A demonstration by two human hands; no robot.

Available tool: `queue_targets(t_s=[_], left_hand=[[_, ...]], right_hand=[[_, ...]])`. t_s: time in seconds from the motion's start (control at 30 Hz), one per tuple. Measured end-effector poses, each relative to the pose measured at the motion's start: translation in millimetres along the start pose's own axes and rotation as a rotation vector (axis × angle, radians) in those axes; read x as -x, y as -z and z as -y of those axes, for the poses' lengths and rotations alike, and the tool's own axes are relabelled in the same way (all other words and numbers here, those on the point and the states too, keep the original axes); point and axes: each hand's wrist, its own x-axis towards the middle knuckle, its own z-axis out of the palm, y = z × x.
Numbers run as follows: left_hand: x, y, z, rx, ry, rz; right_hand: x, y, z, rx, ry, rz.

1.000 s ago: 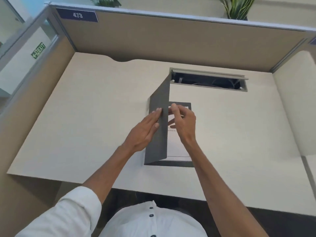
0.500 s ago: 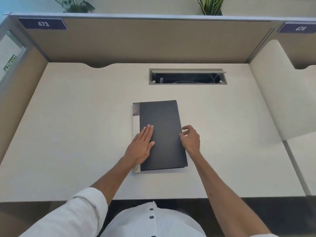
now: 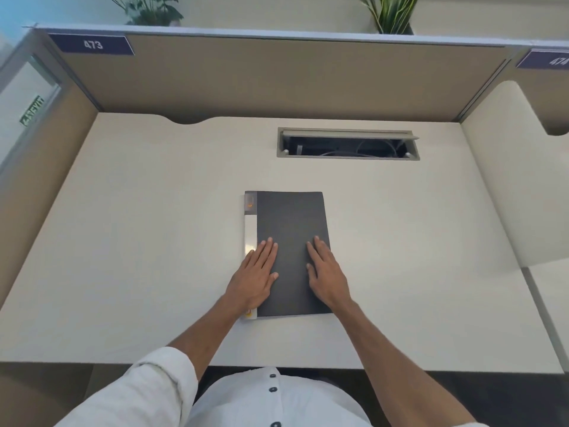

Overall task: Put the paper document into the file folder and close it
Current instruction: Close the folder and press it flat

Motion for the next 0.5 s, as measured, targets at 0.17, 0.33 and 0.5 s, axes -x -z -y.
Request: queue_targets(t_s=[0.17, 0.33, 0.5], left_hand=[[6.5, -7.1, 0.2, 0.024, -0.003, -0.055], [15.7, -16.7, 8.7, 0.05, 0.033, -0.06], [10.5, -5.5, 33.6, 0.042, 0.085, -0.06]], right_hand=[[1.5, -7.1, -1.3, 0.11, 0.123, 0.074], [-5.5, -15.2, 7.2, 0.16, 0.117, 0.123], [-28.0, -15.2, 27.7, 0.157, 0.131, 0.15]])
